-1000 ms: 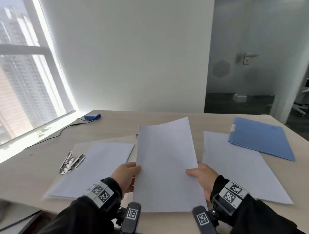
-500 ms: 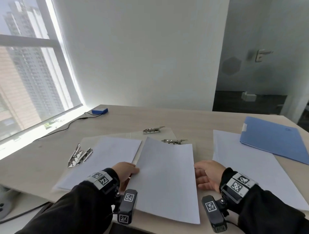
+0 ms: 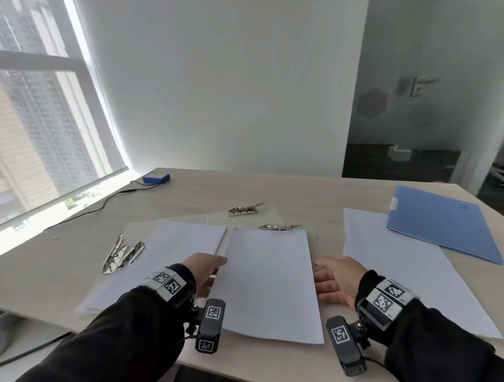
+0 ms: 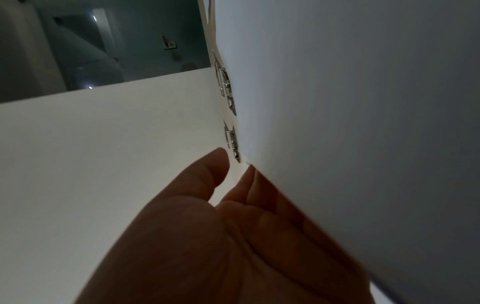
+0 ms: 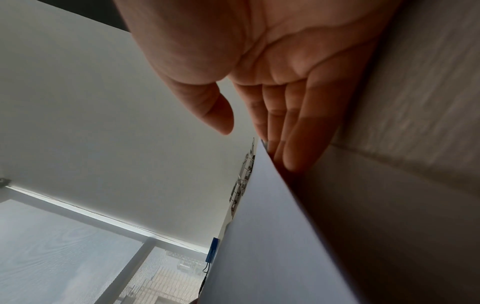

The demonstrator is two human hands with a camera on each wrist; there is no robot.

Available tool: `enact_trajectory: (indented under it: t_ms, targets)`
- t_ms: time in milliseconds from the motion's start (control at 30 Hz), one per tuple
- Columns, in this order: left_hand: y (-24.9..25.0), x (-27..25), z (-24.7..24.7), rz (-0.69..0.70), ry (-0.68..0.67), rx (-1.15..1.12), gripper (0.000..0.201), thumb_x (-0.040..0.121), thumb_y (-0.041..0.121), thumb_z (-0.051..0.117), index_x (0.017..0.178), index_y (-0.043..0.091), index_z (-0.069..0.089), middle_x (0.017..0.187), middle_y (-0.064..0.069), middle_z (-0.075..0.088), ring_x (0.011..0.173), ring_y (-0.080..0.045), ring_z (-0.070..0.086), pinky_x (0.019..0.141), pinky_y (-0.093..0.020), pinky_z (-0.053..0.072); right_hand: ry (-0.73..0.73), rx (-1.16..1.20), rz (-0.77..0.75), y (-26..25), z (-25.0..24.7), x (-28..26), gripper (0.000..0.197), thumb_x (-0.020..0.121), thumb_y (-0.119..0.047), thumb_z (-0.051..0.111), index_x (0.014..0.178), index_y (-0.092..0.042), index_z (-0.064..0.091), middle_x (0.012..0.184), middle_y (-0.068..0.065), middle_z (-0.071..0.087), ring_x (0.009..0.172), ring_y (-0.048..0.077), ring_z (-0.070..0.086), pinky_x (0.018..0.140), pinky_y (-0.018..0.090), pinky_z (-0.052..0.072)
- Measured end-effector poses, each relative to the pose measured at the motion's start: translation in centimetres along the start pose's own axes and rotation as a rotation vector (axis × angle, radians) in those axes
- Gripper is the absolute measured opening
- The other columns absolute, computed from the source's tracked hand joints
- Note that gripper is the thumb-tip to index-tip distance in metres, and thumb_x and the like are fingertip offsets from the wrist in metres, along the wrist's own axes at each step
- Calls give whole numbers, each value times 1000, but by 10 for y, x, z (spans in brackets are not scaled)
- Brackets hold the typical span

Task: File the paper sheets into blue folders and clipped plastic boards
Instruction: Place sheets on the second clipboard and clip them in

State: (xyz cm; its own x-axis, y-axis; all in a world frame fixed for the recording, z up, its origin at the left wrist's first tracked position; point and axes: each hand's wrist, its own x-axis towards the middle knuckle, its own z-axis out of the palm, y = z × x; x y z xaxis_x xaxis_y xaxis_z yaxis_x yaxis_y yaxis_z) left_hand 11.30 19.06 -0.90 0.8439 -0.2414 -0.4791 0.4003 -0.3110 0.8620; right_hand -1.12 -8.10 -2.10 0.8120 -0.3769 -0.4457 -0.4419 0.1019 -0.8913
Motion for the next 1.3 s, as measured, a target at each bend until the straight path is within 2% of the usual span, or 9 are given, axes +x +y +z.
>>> enact_trajectory:
  t_ms: [67, 167, 233, 333, 433, 700, 967, 1100, 1300]
  targets:
    - [2, 2, -1, 63, 10, 36, 23, 90, 19, 60, 106, 3, 65, 105, -17, 69, 79, -30, 66, 67, -35, 54, 8, 12, -9, -1, 0, -1, 28, 90, -24, 54, 113, -9, 61, 98, 20, 76, 73, 29, 71, 60, 33, 56]
    - [2, 4, -1, 142, 56, 120, 11, 90, 22, 58, 95, 18, 67, 104, -7, 69, 86, -22, 63, 66, -28, 47, 36, 30, -31, -2, 1, -2, 28, 90, -23, 53, 116, -13, 58, 96, 18, 76, 74, 29, 72, 59, 34, 56]
    - [2, 4, 1, 161, 72, 187, 13, 90, 25, 58, 100, 22, 66, 106, -3, 67, 93, -20, 62, 66, -27, 42, 50, 31, -43, -3, 1, -4, 29, 90, -23, 54, 117, -15, 56, 96, 17, 76, 74, 28, 72, 57, 33, 55]
    - [3, 3, 5, 173, 73, 262, 30, 88, 24, 58, 119, 21, 61, 115, -5, 64, 98, -19, 59, 66, -26, 40, 63, 23, -55, -6, 2, -7, 21, 90, -22, 53, 110, -18, 57, 97, 14, 74, 78, 27, 70, 59, 33, 53]
    - [5, 4, 8, 197, 85, 301, 34, 88, 22, 58, 122, 17, 58, 115, -6, 62, 96, -19, 58, 63, -26, 39, 73, 17, -65, -9, 3, -10, 10, 91, -21, 52, 98, -20, 58, 96, 9, 73, 78, 24, 67, 60, 33, 51]
    - [2, 7, 8, 212, 89, 278, 37, 89, 21, 58, 126, 15, 56, 109, -2, 60, 98, -17, 57, 62, -23, 39, 86, 13, -77, -15, 7, -13, 4, 91, -25, 55, 94, -24, 57, 102, 6, 72, 81, 22, 66, 63, 35, 52]
    - [-2, 8, 6, 230, 84, 233, 31, 90, 17, 58, 120, 12, 59, 103, -5, 60, 88, -16, 55, 59, -23, 37, 137, 44, -109, -18, 5, -8, 22, 89, -22, 54, 110, -18, 62, 114, 7, 65, 90, 24, 61, 63, 37, 55]
    - [-6, 10, 4, 233, 81, 206, 28, 90, 17, 58, 117, 12, 62, 103, -6, 60, 88, -15, 55, 62, -23, 38, 99, 208, -127, -28, 8, 7, 21, 91, -20, 58, 110, -11, 61, 116, 14, 66, 82, 23, 62, 61, 35, 57]
    - [-12, 10, 2, 242, 76, 125, 26, 90, 17, 57, 114, 12, 64, 106, -7, 62, 94, -15, 55, 65, -23, 38, 107, 430, -43, -50, 31, 46, 35, 95, -19, 53, 126, -5, 52, 135, 19, 54, 116, 34, 58, 84, 46, 54]
